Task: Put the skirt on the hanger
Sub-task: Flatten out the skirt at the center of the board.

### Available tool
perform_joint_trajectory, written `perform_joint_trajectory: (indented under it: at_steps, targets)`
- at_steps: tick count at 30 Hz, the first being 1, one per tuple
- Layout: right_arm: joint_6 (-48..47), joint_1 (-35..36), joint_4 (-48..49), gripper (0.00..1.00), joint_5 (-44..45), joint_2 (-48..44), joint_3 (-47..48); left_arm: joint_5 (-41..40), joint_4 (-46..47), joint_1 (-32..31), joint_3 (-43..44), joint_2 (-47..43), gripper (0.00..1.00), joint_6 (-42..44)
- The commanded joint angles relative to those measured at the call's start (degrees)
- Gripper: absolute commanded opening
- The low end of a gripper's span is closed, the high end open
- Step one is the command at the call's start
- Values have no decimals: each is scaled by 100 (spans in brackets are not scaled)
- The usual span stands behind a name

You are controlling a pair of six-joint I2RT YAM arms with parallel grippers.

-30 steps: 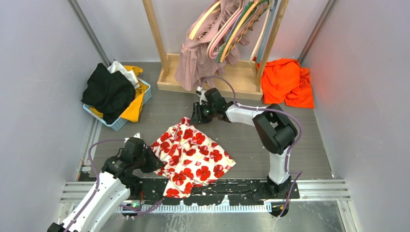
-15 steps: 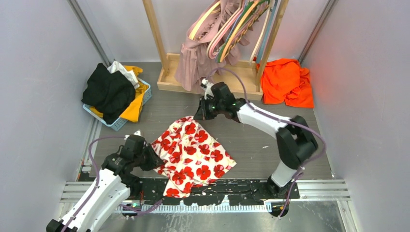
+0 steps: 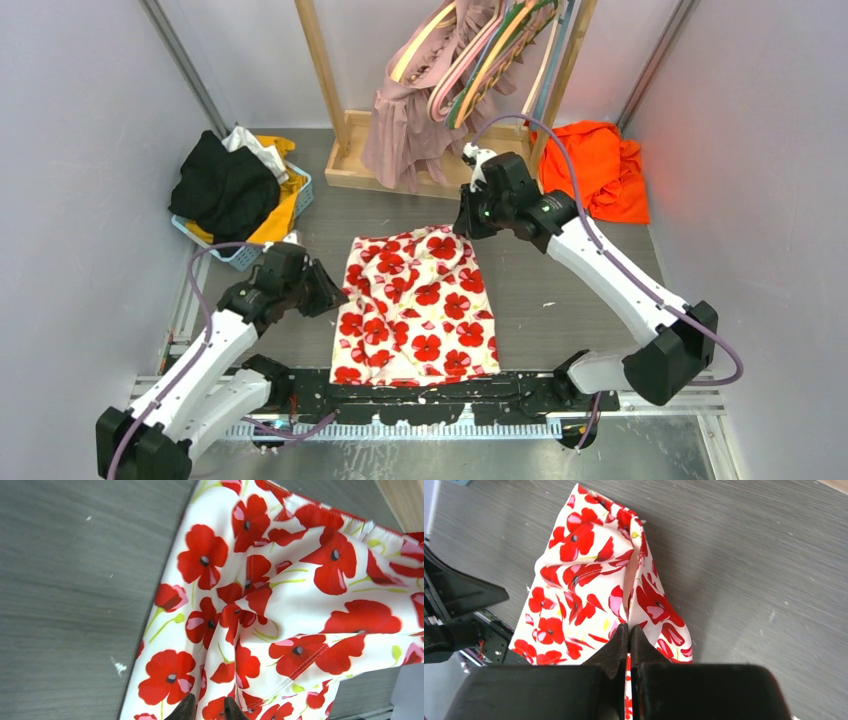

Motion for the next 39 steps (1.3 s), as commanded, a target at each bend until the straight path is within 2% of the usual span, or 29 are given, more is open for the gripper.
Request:
perform_joint_trajectory:
  at_steps: [1,3,7,12,16,20,23,26,29,32,35,39]
  targets:
    - [-194,6,-652,1,685,-383,424,-144,775,-8,458,529,28,233]
    - [-161,-75,-653,1,956,-451,424,54,976,-14,571,871,28,261]
    - [-182,-330,-673,1,779,-265,488,557,1395,-383,637,1141,28,239]
    - [10,-742,-423,1,932,92,563,88,1328,-1520,623,1097,30,20]
    - [105,-956,-106,1,882,-74,455,-476,1093,-2179,545,1237,30,-119]
    - [173,-979,-86,1,1397,-388,209,-1272,975,-2225,493,1230,30,-146]
    - [104,-1123,-294,1,1637,-318,110,-1842,1156,-2019,615,1331,33,-30]
    - [223,-1202,-62,1,1318,-398,-182,-1790,1253,-1631,1273,1870,33,235]
    - [348,-1203,65,1,979,-537,-270,-1056,1290,-1570,2047,2556,31,402]
    - [358,-1202,41,1,824,-533,-125,-386,1653,-2235,2580,3099,29,389]
    - [317,-1203,-68,1,707,-300,99,-216,1576,-3185,3121,3558,31,400]
    - [315,-1209,-83,1,677,-208,153,-799,1024,-4168,3466,3984,33,433]
